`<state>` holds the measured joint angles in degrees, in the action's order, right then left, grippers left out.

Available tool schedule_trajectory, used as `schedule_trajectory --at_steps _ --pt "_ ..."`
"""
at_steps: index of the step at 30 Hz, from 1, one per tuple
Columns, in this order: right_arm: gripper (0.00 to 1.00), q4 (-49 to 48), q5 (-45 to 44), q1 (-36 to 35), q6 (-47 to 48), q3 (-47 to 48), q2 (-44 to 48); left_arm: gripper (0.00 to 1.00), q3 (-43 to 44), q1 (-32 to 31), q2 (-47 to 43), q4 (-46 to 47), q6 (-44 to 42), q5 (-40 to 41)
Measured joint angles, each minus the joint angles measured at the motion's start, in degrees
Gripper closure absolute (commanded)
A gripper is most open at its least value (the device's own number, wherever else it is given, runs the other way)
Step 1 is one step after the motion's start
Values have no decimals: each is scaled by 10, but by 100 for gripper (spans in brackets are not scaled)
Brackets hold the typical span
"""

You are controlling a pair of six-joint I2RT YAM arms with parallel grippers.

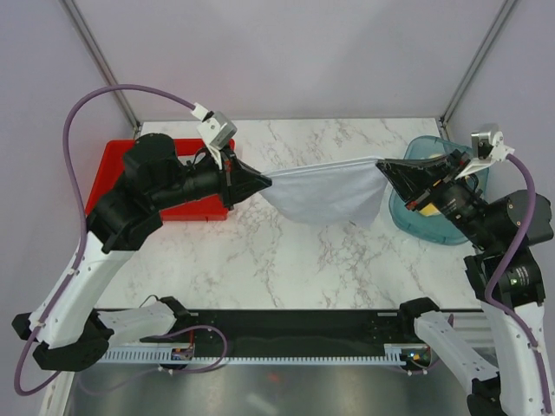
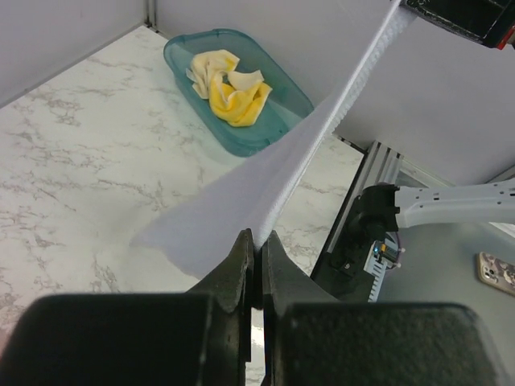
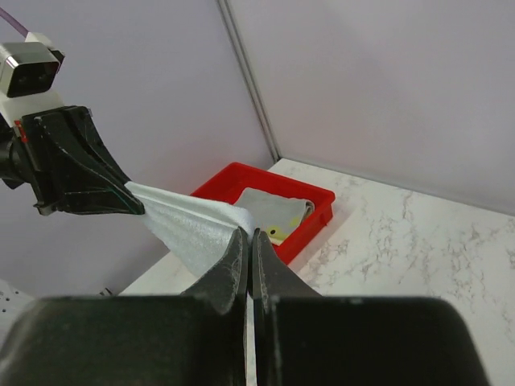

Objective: Fold and stack the towels
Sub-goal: Flatten out the crumpled towel

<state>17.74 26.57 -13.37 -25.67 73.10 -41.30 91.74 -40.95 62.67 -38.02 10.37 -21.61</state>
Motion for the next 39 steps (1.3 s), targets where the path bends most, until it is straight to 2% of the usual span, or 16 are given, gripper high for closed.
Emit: schedule_trajectory --at_steps 3,6,10,15,20,25,31,35,39 --pt "100 -1 8 0 -15 22 -5 98 14 -2 -1 -7 0 -4" --pt "100 -2 2 0 -20 66 -31 98 69 -3 26 -27 0 3" --pt "100 -12 -36 0 -16 95 -70 98 153 -3 87 -43 -12 56" --pt "100 -58 -99 4 -2 68 -148 98 211 31 193 -59 -39 113" --pt "100 -133 -132 9 17 26 -299 98 223 108 339 -49 -63 120" --pt "100 -209 -117 16 28 13 -494 98 229 158 482 -21 -96 122" --pt "100 -263 -77 29 30 57 -682 98 339 202 654 3 -131 119" --pt "100 -298 -39 38 32 102 -748 98 362 215 696 27 -152 109" --pt "100 -330 -11 46 43 128 -765 98 360 216 697 51 -169 85"
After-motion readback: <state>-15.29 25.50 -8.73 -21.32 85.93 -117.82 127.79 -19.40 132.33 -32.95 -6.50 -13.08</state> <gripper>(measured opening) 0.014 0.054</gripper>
